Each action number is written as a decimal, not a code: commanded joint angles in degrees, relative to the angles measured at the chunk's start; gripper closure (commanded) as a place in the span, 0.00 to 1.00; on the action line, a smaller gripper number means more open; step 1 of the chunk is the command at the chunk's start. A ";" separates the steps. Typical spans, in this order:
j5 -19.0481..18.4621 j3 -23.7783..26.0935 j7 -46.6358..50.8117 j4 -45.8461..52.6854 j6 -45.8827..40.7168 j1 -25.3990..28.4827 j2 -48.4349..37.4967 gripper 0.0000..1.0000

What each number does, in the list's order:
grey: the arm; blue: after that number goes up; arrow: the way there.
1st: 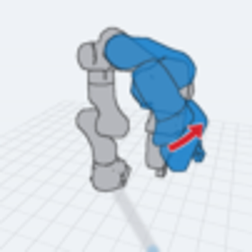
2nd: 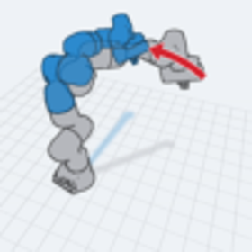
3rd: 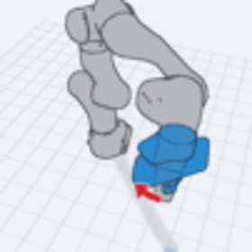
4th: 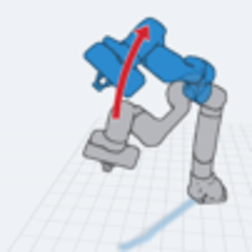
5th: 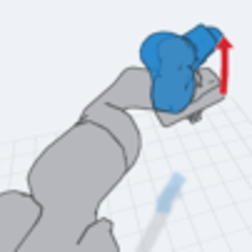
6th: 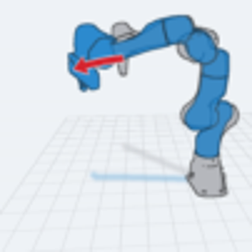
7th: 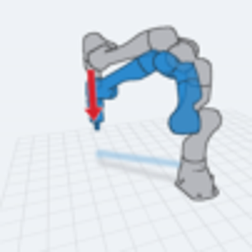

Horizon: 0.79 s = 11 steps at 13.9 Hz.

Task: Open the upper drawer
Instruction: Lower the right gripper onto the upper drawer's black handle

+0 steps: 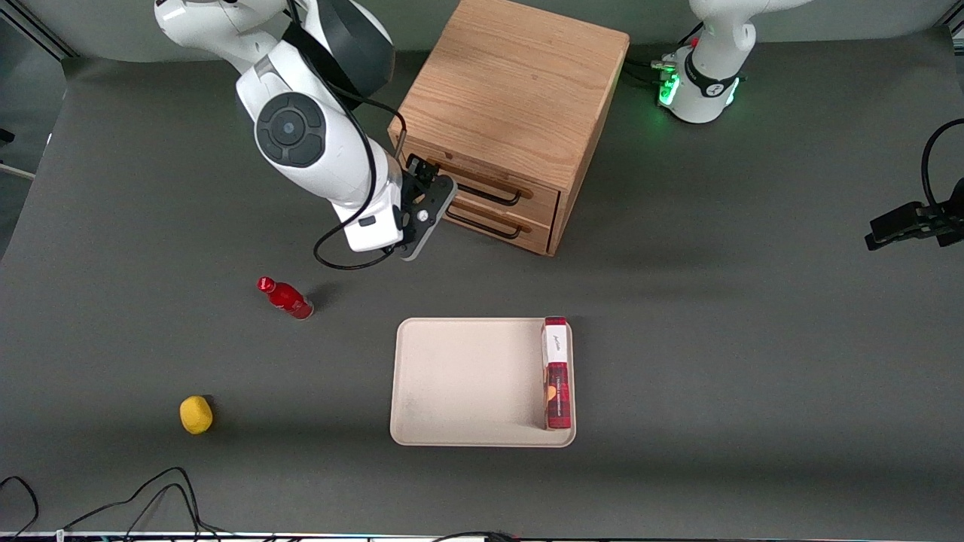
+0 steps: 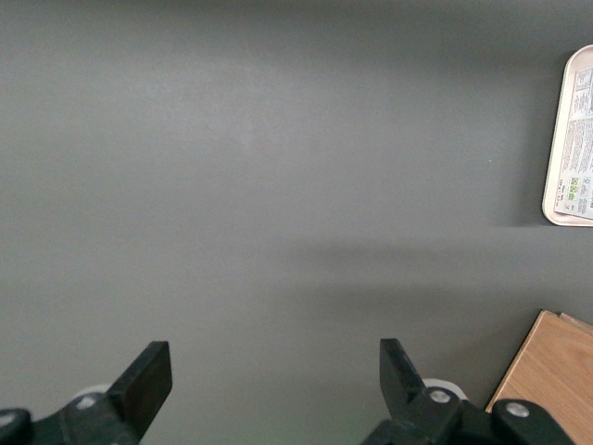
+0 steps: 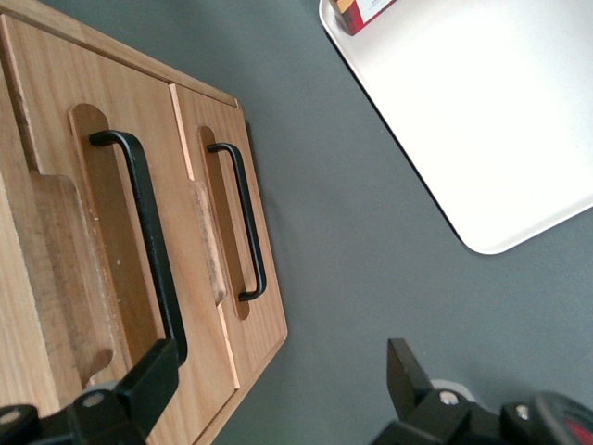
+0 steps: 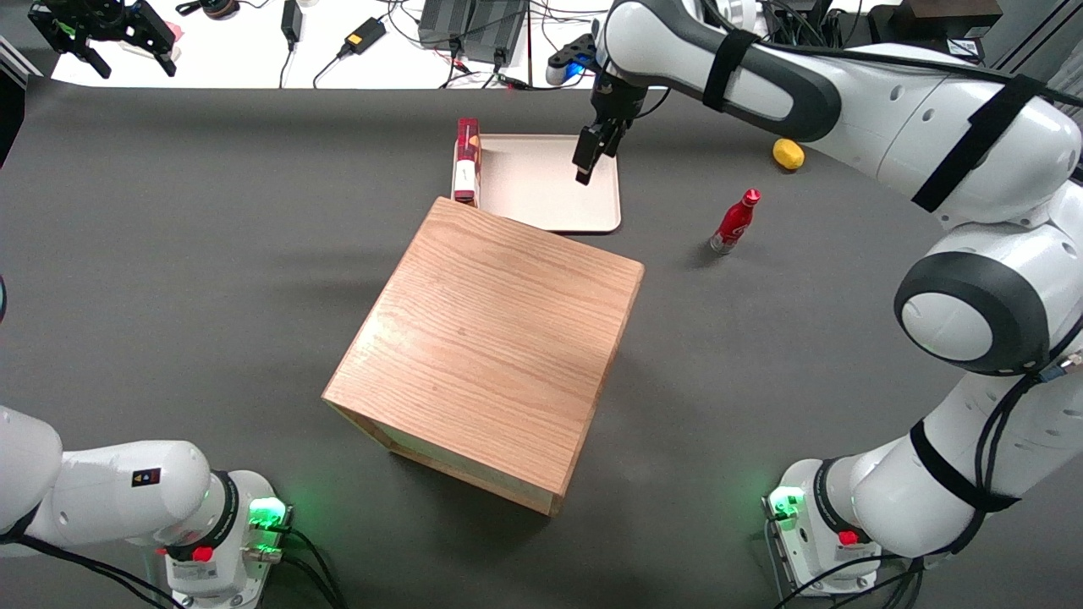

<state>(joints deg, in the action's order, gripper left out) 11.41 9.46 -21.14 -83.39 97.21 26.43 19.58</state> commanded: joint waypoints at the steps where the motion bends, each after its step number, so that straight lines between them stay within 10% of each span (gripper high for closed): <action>1: -0.87 -0.14 -0.30 -0.98 1.49 0.64 -0.42 0.00; 11: -0.87 -0.14 0.31 -1.25 2.89 3.09 0.37 0.00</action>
<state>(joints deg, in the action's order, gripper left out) 11.40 9.53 -21.14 -84.54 98.98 27.99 19.76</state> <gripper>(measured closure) 0.000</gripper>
